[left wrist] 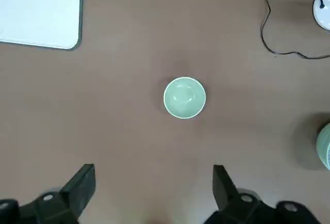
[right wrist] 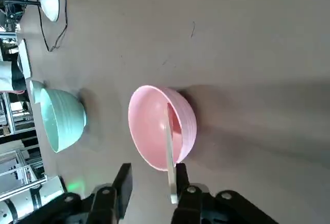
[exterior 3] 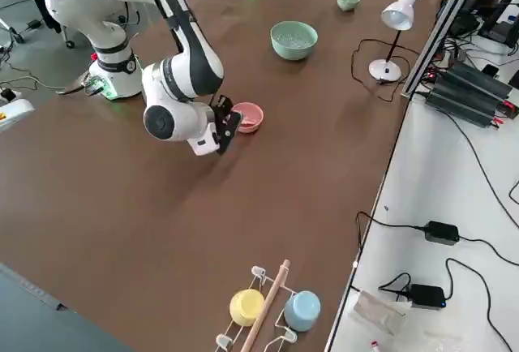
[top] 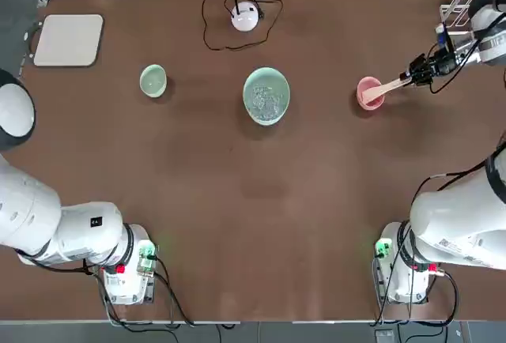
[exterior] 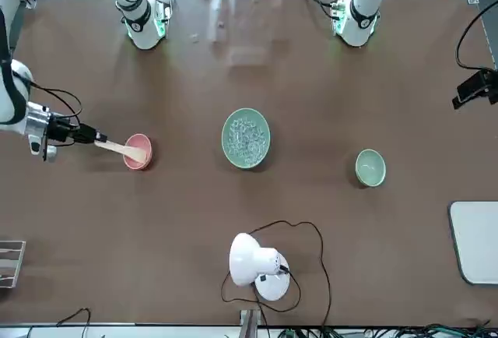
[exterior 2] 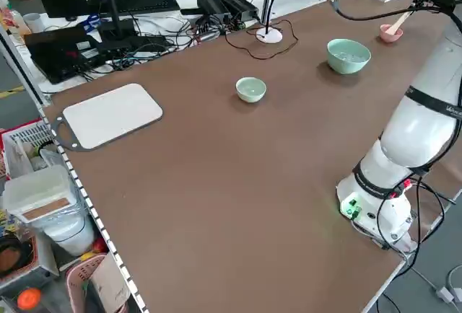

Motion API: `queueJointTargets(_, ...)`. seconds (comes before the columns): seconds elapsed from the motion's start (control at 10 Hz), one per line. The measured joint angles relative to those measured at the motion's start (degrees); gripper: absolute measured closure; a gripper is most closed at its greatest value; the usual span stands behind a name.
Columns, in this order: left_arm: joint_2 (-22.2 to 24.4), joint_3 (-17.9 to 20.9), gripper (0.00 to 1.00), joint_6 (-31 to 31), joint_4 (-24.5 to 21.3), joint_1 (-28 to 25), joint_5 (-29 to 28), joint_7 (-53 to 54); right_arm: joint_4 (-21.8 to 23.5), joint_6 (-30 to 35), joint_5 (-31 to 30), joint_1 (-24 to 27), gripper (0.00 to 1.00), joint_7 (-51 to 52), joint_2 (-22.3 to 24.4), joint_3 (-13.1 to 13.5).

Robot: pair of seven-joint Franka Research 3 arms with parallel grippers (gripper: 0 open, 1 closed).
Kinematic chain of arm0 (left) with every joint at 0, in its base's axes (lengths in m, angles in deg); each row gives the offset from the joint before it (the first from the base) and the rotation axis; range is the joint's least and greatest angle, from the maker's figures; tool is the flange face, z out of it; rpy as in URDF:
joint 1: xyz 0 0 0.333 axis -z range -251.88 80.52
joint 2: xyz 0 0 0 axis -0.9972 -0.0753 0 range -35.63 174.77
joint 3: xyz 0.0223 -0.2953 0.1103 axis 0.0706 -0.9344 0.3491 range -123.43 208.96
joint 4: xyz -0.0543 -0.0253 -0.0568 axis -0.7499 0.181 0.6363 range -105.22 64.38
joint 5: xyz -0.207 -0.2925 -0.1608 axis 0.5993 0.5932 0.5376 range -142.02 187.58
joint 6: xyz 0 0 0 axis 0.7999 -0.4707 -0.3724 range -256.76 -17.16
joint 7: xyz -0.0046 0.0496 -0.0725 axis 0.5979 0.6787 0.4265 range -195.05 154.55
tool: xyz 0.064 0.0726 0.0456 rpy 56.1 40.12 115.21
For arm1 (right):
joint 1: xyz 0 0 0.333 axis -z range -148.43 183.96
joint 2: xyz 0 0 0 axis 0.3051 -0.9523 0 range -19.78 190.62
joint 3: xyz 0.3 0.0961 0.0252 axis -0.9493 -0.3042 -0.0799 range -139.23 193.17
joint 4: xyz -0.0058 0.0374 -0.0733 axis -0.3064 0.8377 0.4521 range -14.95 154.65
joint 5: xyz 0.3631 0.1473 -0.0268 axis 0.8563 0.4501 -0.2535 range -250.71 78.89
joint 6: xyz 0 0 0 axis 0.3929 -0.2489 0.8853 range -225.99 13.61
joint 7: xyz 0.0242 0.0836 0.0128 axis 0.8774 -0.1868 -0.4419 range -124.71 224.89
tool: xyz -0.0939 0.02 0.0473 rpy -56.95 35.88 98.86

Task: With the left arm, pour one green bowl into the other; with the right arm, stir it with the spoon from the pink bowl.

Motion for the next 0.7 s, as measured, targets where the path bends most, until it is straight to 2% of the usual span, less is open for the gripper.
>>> queueJointTargets(0.6, -0.02, 0.0, 0.0, 0.0, 0.0, 0.02, 0.0, 0.0, -2.25, -0.03, 0.35, 0.15, 0.47, 1.48, -2.73, 0.0)
queueJointTargets(0.7, -0.02, 0.0, 0.0, 0.0, 0.0, 0.02, 0.0, 0.0, -2.64, -0.03, 0.36, 0.17, 0.42, 1.63, -2.97, 0.0)
